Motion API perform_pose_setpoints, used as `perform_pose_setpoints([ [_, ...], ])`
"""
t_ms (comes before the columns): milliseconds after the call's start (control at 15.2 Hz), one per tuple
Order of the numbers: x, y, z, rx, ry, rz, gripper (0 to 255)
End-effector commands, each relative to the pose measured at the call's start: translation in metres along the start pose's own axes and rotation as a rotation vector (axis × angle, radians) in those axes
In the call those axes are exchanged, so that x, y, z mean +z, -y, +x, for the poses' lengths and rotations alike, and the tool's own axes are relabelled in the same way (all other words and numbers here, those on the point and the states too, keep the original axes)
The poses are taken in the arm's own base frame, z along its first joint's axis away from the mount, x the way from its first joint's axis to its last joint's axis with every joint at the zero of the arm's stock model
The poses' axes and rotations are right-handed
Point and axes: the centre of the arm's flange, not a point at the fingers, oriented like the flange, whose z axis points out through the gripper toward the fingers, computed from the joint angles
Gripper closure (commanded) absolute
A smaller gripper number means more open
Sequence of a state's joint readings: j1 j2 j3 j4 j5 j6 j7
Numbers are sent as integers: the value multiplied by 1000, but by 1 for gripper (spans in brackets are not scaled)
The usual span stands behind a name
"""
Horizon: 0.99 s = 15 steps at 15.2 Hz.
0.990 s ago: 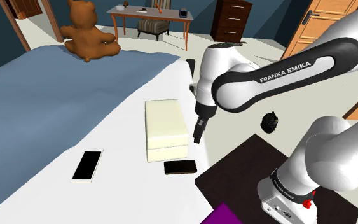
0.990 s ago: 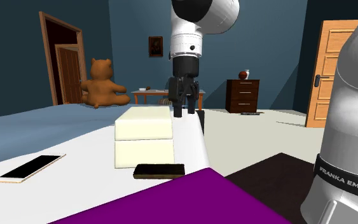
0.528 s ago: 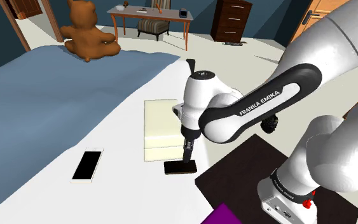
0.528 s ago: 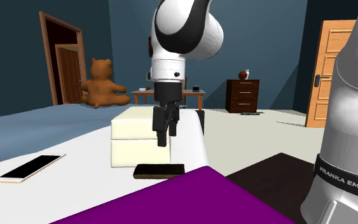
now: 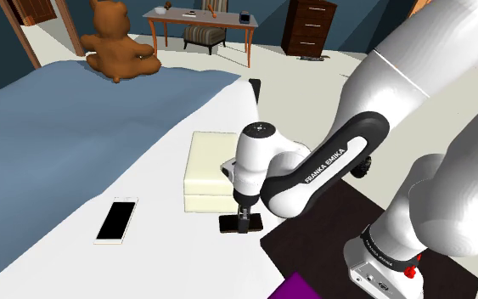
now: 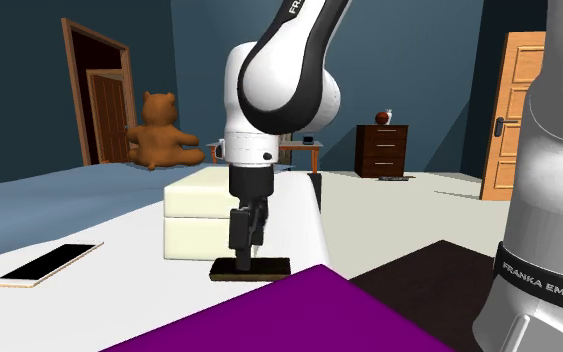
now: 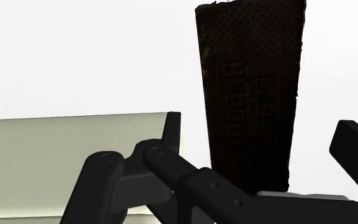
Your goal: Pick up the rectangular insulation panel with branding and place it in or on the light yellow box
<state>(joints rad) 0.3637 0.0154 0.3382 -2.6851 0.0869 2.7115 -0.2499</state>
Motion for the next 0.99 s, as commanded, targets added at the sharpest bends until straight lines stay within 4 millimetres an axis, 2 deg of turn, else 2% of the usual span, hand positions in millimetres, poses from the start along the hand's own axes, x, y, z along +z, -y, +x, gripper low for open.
perform_pose_setpoints([
  [0, 11, 1, 1, -2, -3, 0, 0],
  [66, 20, 1, 1, -2, -3, 0, 0],
  [594, 20, 1, 1, -2, -3, 0, 0],
  [660, 20, 1, 1, -2, -3, 0, 255],
  [924, 20, 1, 1, -2, -3, 0, 255],
])
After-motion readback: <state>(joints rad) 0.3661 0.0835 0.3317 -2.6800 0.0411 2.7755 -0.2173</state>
